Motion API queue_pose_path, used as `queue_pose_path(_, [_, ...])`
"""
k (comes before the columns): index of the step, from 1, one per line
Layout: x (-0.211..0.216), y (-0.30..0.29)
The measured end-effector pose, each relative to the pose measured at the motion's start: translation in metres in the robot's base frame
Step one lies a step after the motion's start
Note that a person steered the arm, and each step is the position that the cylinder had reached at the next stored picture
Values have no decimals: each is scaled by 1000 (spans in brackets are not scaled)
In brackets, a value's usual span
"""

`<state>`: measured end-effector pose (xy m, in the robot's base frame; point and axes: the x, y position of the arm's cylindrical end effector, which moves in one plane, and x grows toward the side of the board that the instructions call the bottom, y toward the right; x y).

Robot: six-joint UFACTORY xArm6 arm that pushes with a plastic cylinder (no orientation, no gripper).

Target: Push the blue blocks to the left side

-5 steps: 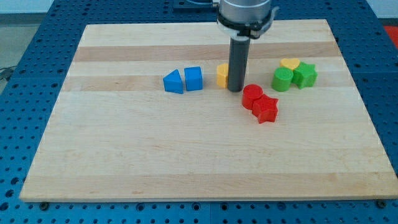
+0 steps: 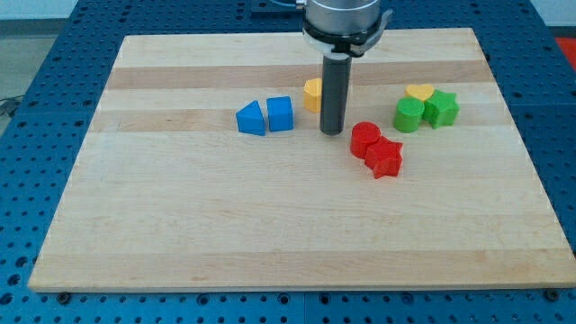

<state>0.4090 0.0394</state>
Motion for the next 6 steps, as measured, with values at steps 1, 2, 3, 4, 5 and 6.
queue_pose_path(1, [-10, -13])
queue_pose_path(2, [-19, -28])
queue_pose_path(3, [-20, -42])
queue_pose_path(4, [-13, -68])
queue_pose_path(5, [-12, -73])
queue_pose_path(6, [-33, -49])
